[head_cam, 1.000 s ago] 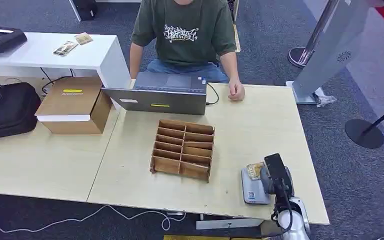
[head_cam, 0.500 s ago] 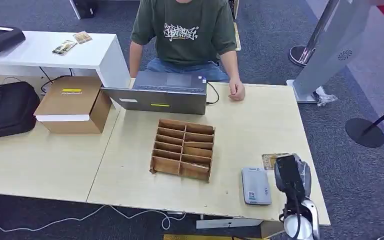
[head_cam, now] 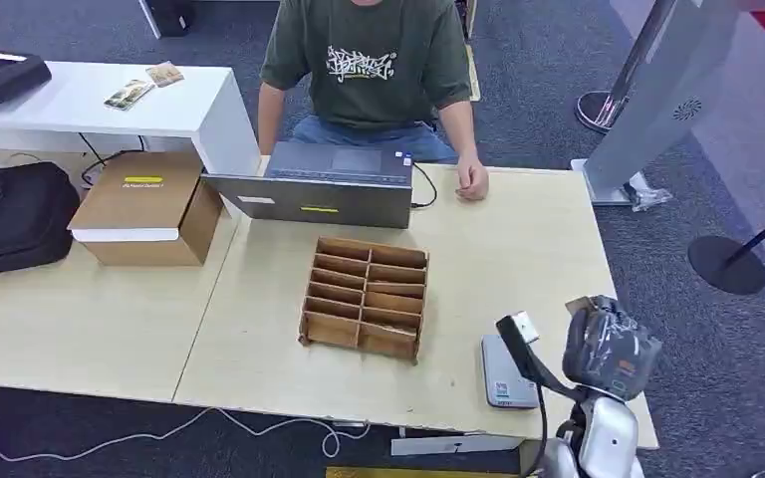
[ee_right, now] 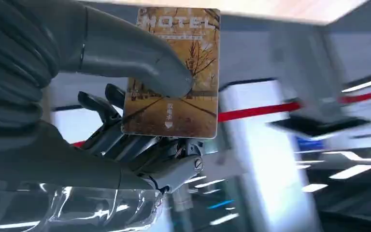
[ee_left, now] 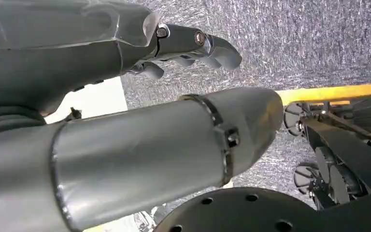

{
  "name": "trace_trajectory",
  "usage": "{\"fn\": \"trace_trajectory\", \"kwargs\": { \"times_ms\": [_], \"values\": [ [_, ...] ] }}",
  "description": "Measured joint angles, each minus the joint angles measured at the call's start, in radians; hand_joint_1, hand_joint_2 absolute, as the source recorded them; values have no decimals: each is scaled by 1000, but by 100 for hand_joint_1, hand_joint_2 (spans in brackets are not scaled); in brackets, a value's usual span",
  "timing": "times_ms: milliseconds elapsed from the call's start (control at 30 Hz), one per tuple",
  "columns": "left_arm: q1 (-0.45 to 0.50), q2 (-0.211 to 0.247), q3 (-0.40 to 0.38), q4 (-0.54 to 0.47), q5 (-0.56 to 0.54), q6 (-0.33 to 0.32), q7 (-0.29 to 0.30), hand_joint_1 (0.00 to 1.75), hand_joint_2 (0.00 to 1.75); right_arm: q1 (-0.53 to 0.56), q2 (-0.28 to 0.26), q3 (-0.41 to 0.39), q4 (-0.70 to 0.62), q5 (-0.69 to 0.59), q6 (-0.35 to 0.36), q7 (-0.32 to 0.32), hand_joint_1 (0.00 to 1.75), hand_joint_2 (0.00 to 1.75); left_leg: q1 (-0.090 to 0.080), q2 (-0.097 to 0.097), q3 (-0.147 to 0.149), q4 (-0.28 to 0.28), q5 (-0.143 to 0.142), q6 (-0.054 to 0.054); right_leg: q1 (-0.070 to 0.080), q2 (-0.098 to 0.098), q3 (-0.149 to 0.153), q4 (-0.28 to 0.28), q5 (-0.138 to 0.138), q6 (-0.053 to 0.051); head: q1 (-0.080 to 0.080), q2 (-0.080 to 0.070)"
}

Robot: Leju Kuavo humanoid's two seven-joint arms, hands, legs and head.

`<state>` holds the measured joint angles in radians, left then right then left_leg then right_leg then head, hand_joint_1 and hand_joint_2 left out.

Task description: Pass the card to the sensor for recognition and then transmit it.

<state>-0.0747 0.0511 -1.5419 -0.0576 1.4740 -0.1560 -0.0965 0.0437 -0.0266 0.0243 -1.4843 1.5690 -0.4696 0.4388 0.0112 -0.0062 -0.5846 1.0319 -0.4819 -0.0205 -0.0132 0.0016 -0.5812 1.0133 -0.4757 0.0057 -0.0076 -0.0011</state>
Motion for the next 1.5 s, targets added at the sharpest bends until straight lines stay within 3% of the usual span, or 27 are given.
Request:
{"fn": "trace_trajectory", "kwargs": {
  "times_ms": [33, 100, 267, 433, 633, 900, 1200, 1500],
  "values": [
    [1, 0, 0, 0, 2, -1, 0, 0, 0, -14, -46, 66, 4, 3, 6, 97, 175, 175, 0, 0, 0, 0, 0, 0, 0, 0, 0, 0, 0, 0, 2, 0],
    [0, 1, 0, 0, 7, -4, 0, 0, 0, -55, -134, 209, 17, 5, 19, 221, 175, 175, 0, 3, 1, 0, 0, 0, 0, 2, -1, 0, 1, 0, 2, 0],
    [0, 4, 0, 0, 8, -14, -7, 0, 0, -110, -248, 403, 54, 4, 16, 242, 175, 175, 0, -2, 1, 1, 1, 1, 0, -1, -1, 0, 1, 1, 0, 0],
    [0, 8, 0, 0, 0, -16, -9, 0, 0, -139, -278, 478, 103, 4, -9, 257, 175, 175, 0, -1, 0, 0, 0, 1, 0, 0, -1, 0, 0, 1, 0, 0],
    [0, 13, 0, 0, -14, -16, -9, 0, 0, -185, -277, 530, 177, 4, -77, 226, 175, 175, 0, -1, 0, 0, 0, 1, 0, 0, -1, 0, 0, 0, 0, 0],
    [-3, 21, 0, 0, -34, -16, -9, 0, 0, -313, -234, 538, 327, 4, -200, 103, 175, 175, 0, 0, 0, 0, 1, 0, 0, 0, -1, 0, 1, 1, 1, 0],
    [-6, 26, 0, 0, -83, -13, -9, 0, 0, -452, -136, 435, 420, 4, -208, -78, 175, 175, 0, 0, 0, 0, 1, 0, 0, 0, -1, 1, 1, 0, 0, 0],
    [-10, 28, 0, 0, -140, -13, -8, 0, 0, -575, -51, 355, 530, 4, -208, -161, 175, 175, 0, -1, 0, 0, 1, 0, 0, 0, -1, 1, 1, 1, 1, 0]
  ]
}}
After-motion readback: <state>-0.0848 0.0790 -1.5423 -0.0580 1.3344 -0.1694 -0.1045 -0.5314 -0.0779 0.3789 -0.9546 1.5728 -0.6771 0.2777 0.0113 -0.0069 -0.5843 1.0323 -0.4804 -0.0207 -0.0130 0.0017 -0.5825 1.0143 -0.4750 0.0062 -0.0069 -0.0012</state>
